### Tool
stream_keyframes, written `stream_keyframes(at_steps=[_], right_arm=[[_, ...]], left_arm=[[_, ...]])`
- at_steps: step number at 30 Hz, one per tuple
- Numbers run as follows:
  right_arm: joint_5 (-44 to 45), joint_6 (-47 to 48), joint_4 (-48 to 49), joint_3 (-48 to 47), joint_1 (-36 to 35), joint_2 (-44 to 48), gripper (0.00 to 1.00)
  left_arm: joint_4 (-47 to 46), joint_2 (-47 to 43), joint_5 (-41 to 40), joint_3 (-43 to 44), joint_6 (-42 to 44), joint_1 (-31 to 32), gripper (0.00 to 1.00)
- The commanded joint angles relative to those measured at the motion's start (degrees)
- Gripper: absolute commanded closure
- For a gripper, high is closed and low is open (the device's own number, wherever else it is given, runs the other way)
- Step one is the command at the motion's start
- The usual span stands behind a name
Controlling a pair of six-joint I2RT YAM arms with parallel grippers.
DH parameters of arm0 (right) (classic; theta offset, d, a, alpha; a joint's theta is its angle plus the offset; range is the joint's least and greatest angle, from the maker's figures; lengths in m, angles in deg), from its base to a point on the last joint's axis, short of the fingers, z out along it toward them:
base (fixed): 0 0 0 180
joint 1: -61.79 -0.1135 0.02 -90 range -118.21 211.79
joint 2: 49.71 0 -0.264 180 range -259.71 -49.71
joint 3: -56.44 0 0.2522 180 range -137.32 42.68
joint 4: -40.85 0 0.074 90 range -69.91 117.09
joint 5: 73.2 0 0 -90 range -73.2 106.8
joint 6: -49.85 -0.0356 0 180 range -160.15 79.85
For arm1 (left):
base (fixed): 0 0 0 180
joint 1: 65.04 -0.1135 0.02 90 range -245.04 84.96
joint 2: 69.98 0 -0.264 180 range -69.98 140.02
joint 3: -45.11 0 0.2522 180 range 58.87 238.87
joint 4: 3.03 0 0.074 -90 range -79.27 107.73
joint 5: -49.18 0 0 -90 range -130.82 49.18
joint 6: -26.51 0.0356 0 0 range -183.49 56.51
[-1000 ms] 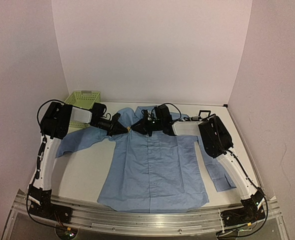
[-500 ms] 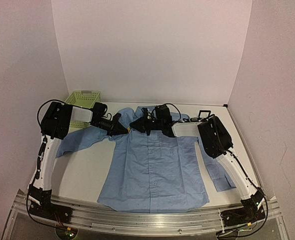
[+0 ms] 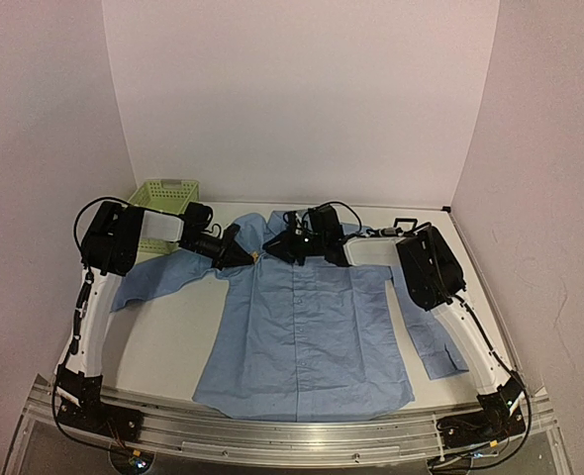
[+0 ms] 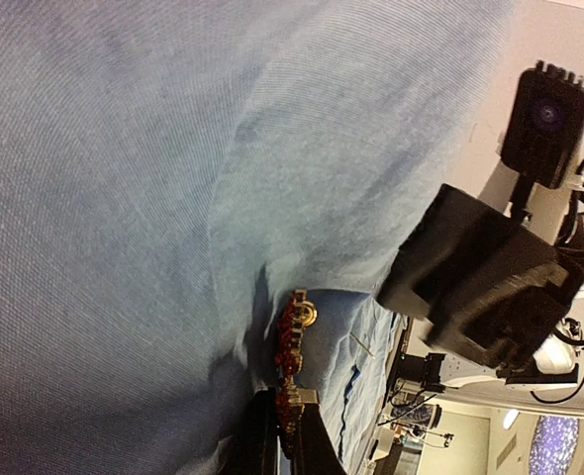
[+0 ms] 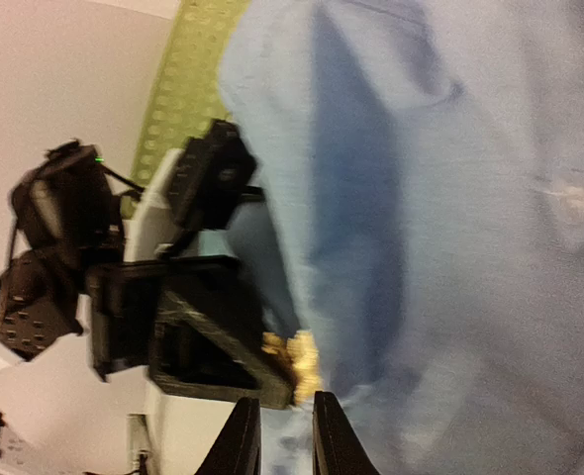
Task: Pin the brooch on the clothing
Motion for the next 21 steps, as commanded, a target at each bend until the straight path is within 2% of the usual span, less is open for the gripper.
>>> stream_keyframes(at_steps=[1, 7, 10, 15, 21], right_arm=[[9.71, 18.42, -15.89, 1.64, 1.19, 6.50, 0.81], [19.82, 36.32, -24.22, 0.82, 1.09, 7.59, 0.81], [23.21, 48.08, -24.25, 1.17, 0.33, 8.21, 0.80], [22.42, 69.56, -24.02, -0.49, -0.16, 7.56, 0.78], [18.17, 85.96, -21.60, 1.68, -0.18, 7.59, 0.78]], left_arm=[[3.49, 4.82, -4.19, -0.76, 2.28, 0.24, 1.00], [4.81, 4.74, -4.02, -0.41, 2.08, 0.25, 1.00], [5.17, 4.42, -4.02, -0.35, 2.34, 0.28, 1.00], [6.90, 4.75, -3.71, 1.15, 3.50, 0.25, 1.00], [10.01, 6.23, -2.18, 4.89, 6.58, 0.19, 1.00]])
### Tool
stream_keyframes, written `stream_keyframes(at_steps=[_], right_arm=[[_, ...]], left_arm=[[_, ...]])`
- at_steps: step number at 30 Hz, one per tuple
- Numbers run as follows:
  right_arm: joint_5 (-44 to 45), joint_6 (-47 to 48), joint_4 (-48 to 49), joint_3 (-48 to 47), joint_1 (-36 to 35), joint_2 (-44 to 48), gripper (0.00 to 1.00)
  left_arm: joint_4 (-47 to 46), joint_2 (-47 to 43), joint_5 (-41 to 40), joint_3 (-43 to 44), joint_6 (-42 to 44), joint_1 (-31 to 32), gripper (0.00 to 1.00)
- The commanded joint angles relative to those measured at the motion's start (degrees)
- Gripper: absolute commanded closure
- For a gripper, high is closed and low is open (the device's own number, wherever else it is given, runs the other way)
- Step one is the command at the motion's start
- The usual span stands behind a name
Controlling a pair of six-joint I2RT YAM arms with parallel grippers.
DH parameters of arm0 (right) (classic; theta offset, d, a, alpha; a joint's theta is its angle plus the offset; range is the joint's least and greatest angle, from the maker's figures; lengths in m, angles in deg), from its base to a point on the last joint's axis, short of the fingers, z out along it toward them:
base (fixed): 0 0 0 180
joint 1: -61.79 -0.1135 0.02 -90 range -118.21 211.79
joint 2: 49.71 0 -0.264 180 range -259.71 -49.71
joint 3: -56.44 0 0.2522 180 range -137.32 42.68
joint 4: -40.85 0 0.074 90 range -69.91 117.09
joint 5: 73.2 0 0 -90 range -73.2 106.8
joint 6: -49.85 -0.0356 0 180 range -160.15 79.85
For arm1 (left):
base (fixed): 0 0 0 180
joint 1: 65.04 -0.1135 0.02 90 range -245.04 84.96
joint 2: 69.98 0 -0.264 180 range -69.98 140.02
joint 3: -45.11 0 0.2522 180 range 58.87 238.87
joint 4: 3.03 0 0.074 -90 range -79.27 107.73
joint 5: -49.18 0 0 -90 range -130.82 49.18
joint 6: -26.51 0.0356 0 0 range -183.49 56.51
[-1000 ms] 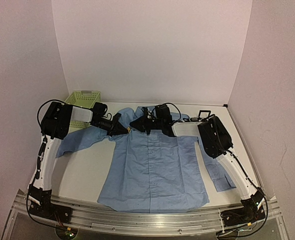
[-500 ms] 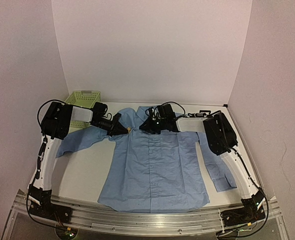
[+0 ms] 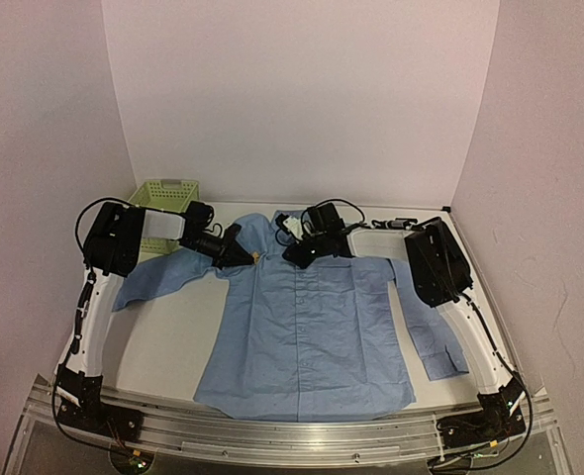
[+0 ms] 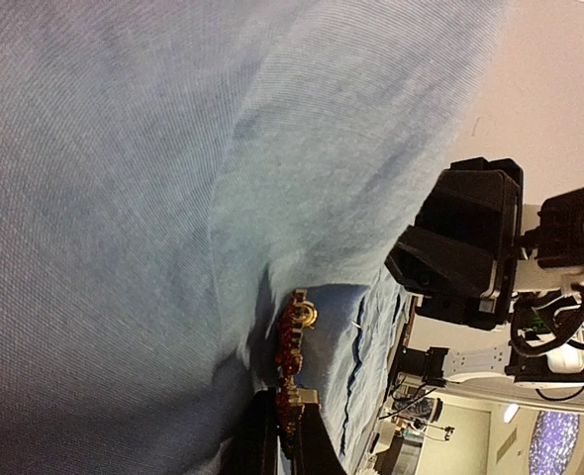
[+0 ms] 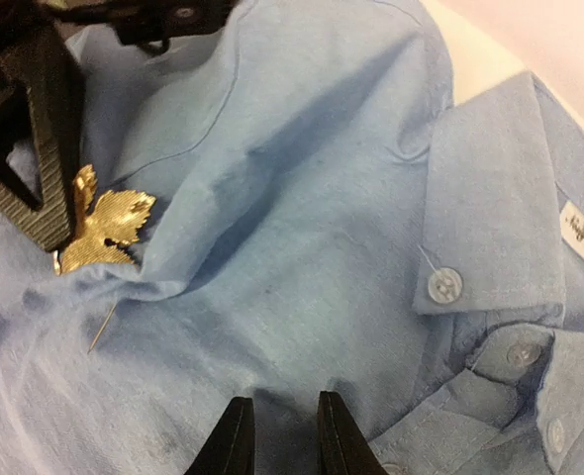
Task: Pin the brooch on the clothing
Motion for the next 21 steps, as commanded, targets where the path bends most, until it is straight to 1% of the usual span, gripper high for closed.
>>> stream_keyframes(at_steps=[1, 5, 8, 11, 16, 21], right_arm=[[-4.27, 18.14, 1.52, 0.68, -0.33, 2.70, 0.79], [-10.47, 21.53, 3.31, 0.12, -0.28, 1.91, 0.79], [-13.12, 23.18, 3.90, 0.71, -0.30, 2.13, 0.80], [-12.64, 25.72, 5.40, 1.99, -0.42, 2.20, 0.80], [-11.47, 26.14, 6.85, -1.48, -0.41, -0.38, 0.81], [-10.97, 27.29, 8.89, -4.11, -0.42, -1.76, 0.83]], left_arm=[[5.54, 4.81, -1.98, 1.39, 4.50, 0.12, 1.00], [4.98, 5.37, 1.24, 0.27, 3.18, -0.17, 1.00], [5.47, 5.97, 3.23, 0.00, 2.39, -0.54, 1.00], [7.02, 6.99, 4.32, 2.32, 3.30, -0.94, 1.00], [12.24, 10.00, 4.36, 8.28, 5.08, -1.36, 1.00], [13.64, 10.65, 3.91, 8.56, 5.05, -1.47, 1.00]])
